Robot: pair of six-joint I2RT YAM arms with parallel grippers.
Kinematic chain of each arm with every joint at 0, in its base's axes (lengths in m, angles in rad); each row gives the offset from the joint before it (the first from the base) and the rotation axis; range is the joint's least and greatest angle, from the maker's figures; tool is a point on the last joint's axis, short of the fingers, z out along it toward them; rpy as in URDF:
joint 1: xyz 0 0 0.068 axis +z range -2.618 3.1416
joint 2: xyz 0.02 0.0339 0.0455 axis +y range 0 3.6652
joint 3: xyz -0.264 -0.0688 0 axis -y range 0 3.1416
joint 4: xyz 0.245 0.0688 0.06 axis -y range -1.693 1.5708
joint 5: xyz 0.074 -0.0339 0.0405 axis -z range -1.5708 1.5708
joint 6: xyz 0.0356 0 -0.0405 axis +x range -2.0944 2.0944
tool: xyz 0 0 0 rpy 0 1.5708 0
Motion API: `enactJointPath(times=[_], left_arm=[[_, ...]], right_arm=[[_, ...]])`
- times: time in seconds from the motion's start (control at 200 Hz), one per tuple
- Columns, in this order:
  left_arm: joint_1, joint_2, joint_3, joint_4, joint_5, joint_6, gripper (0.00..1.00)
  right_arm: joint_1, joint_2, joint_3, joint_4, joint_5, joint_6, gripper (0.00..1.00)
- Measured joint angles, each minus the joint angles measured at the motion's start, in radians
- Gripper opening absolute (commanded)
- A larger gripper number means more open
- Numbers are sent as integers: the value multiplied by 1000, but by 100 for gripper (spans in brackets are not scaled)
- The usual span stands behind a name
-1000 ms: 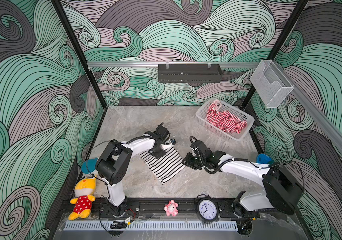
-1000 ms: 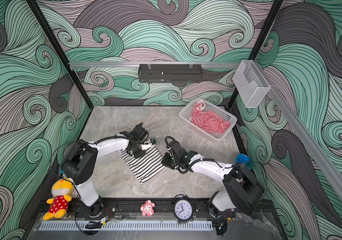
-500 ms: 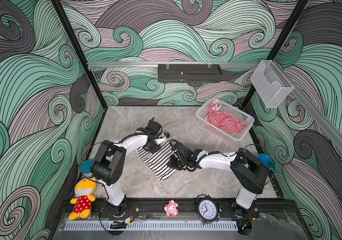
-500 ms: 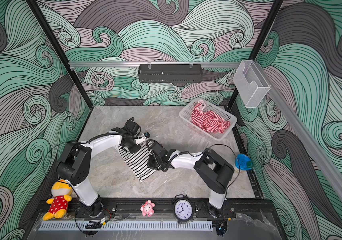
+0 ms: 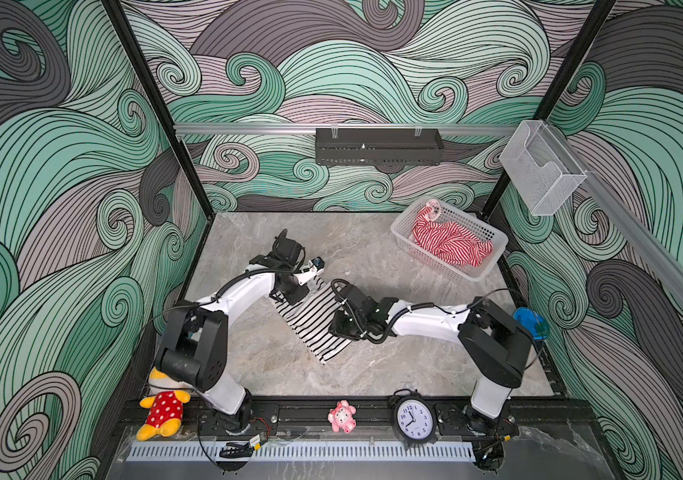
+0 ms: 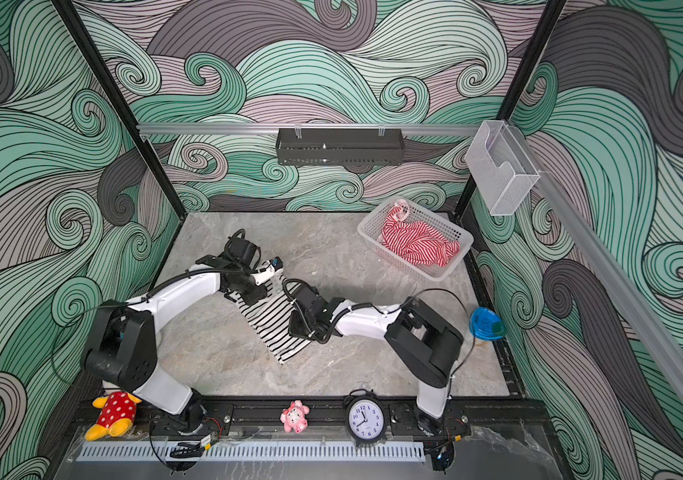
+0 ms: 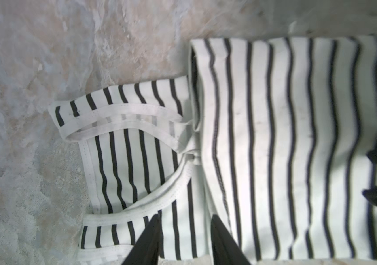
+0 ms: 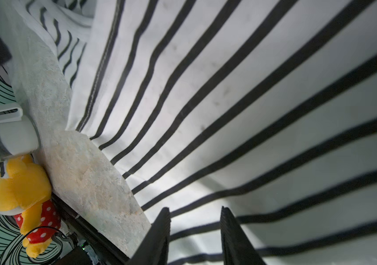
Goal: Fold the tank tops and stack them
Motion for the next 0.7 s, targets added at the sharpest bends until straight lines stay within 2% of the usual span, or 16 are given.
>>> enactJointPath(times=[0.095,0.175,0.341,0.531,0.701], left_arm=[[-66,-84,-34,-4,20,0,43],[-159,-131,-77,-8,21,-1,43],[-311,-121,-166,-11,-1,-21,43],[-335,25,-181,-8,-135,-72,42],[-335,43,-200,15,-238,-101,42]], right_arm=[[-56,-116,-60,-39,24,-22,52],[-112,-198,-112,-72,39,-39,51],[-188,-261,-173,-144,58,-82,40],[-187,-228,-154,-130,49,-106,19],[-187,-120,-118,-45,27,-107,14]])
